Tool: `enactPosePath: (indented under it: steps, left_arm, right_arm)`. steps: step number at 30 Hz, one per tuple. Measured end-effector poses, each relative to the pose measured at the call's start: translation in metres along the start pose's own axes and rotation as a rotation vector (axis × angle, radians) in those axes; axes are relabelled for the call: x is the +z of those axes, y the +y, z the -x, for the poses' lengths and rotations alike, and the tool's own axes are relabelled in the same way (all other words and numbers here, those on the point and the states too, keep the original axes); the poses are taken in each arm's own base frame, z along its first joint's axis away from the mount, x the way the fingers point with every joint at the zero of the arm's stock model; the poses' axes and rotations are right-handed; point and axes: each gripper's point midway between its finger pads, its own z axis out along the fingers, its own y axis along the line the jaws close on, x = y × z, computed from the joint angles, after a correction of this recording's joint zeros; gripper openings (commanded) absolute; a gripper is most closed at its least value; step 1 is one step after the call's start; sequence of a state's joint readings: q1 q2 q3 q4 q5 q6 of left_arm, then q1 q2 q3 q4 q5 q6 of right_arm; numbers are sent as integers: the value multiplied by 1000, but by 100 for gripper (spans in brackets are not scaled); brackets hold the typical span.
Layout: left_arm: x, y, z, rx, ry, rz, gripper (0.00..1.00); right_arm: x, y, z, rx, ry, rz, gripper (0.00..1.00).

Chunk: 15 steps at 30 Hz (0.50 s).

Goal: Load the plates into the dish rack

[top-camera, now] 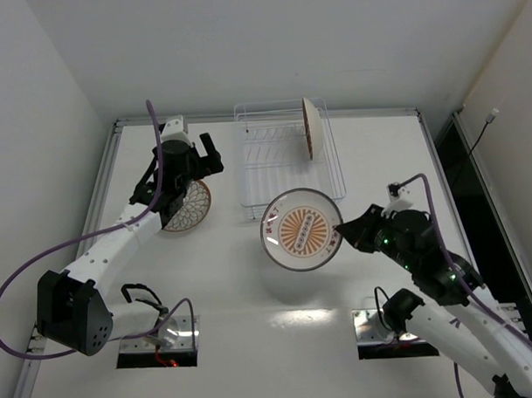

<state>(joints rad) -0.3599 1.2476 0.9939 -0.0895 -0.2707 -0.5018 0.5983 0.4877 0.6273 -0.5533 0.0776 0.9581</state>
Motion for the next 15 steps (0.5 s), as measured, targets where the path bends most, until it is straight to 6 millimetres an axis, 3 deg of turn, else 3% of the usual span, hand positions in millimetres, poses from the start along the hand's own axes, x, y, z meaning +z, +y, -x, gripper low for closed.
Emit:
enactPosePath:
  steps: [4,8,12,15]
  left_arm:
    - [0,0,0,0,-1,2,100]
    - [0,1,1,0,-3,7,100]
    - [0,1,1,0,-4,8,100]
    - [0,2,1,0,-4,10,100]
  right_arm:
    - [-10,16,50,-62,-110,-77,0]
    - [-4,30,103,-146,-213,-184,0]
    - [24,47,149,-248,-298,-311,0]
    - [55,55,165,-340,-319,-402,0]
